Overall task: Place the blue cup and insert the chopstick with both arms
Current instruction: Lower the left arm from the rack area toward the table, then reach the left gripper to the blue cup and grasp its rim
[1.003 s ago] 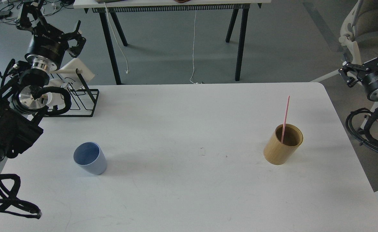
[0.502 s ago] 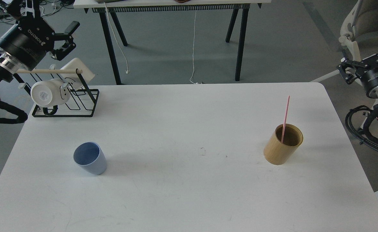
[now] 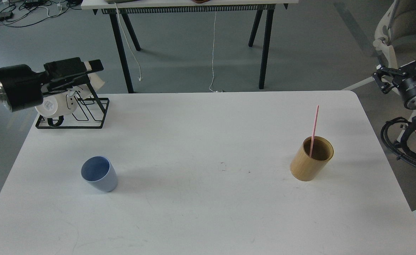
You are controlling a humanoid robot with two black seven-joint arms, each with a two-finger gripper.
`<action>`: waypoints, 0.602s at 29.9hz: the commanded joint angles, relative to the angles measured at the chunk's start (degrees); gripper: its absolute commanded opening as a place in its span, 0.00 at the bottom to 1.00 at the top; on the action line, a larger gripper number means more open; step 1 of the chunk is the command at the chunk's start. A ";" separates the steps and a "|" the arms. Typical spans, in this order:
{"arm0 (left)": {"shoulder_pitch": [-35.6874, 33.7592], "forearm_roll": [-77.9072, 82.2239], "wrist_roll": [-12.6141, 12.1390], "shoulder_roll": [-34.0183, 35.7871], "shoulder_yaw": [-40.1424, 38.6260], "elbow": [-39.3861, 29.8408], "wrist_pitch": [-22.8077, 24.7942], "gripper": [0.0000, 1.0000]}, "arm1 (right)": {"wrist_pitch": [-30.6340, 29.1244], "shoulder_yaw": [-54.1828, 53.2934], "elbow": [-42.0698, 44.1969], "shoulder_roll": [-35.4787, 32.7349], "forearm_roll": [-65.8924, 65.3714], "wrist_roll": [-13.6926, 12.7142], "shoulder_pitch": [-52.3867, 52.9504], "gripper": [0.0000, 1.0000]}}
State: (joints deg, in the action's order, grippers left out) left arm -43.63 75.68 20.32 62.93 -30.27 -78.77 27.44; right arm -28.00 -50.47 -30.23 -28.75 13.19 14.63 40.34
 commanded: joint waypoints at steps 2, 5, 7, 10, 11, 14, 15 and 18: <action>0.56 15.26 0.16 0.44 4.68 -0.33 -3.00 0.86 | 0.00 0.02 -0.09 -0.87 -0.01 -0.04 0.00 0.99; 0.91 22.03 0.16 0.79 9.16 -0.33 -6.77 0.84 | 0.00 0.02 0.00 -1.39 -0.01 -0.04 -0.18 0.99; 1.00 26.43 0.07 1.57 12.15 -0.51 -9.93 0.82 | 0.00 -0.07 0.00 -1.57 -0.01 -0.04 -0.18 0.99; 1.00 30.92 0.07 2.37 15.93 -0.51 -11.70 0.80 | 0.00 -0.07 0.00 -1.57 -0.01 -0.04 -0.18 0.99; 0.91 31.98 0.07 2.37 16.64 -0.51 -11.97 0.79 | 0.00 -0.15 0.00 -1.57 -0.01 -0.04 -0.18 0.99; 1.35 34.44 0.16 1.93 17.17 -0.33 -12.85 0.73 | 0.00 -0.24 0.00 -1.57 0.00 0.05 -0.18 0.99; 1.53 35.15 0.16 1.76 17.17 -0.24 -12.94 0.72 | 0.00 -0.24 0.00 -1.49 0.08 0.05 -0.26 0.99; 2.31 36.29 -0.36 0.71 17.17 0.11 -12.94 0.68 | 0.00 -0.33 0.00 -1.48 0.08 0.05 -0.88 0.99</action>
State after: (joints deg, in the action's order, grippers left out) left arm -42.05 110.74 20.40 64.62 -13.16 -79.00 14.59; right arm -28.00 -50.70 -30.24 -30.32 13.22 14.60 39.90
